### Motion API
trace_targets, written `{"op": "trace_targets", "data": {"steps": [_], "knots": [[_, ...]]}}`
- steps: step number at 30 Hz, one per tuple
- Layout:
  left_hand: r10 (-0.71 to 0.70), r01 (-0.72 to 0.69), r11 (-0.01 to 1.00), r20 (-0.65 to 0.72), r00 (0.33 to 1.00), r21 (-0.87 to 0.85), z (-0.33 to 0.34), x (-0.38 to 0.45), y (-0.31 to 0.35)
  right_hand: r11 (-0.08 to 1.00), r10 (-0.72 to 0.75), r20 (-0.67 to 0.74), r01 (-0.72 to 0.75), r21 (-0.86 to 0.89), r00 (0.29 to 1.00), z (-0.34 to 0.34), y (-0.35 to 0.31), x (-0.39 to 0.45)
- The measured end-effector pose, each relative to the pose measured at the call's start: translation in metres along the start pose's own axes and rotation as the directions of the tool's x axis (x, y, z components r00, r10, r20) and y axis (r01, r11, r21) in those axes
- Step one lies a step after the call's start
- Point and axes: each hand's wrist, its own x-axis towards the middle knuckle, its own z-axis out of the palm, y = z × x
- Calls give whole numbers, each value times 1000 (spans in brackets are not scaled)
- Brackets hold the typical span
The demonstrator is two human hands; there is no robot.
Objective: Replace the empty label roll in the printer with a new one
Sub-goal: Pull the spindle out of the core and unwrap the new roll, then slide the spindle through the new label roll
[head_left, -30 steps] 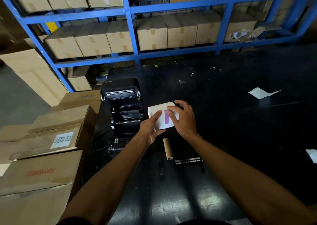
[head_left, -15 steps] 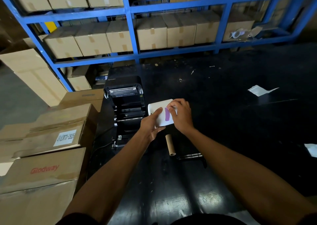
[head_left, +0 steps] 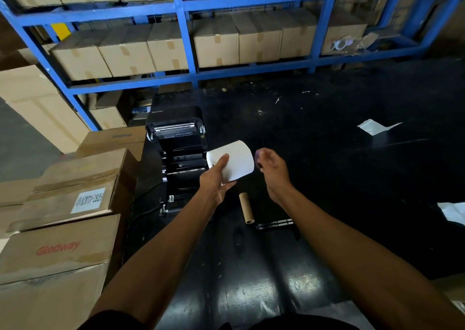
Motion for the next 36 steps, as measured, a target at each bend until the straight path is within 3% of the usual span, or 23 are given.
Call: {"op": "trace_targets", "data": {"steps": [3, 8, 17, 29, 36], "knots": [[-16, 16, 1000, -19, 1000, 1, -5, 3, -8, 992, 126, -2, -126, 28, 992, -15, 6, -3], [-29, 28, 999, 13, 999, 40, -10, 0, -23, 927, 332, 112, -303, -220, 937, -41, 57, -27], [-101, 97, 995, 150, 983, 34, -22, -13, -56, 769, 328, 239, -112, -630, 914, -73, 149, -87], [-159, 147, 986, 201, 967, 76, -38, -20, -84, 661, 68, 219, 121, -741, 973, -72, 166, -123], [-158, 143, 986, 194, 968, 89, -39, -23, -83, 608, 90, 272, 164, -777, 958, -73, 171, -127]]}}
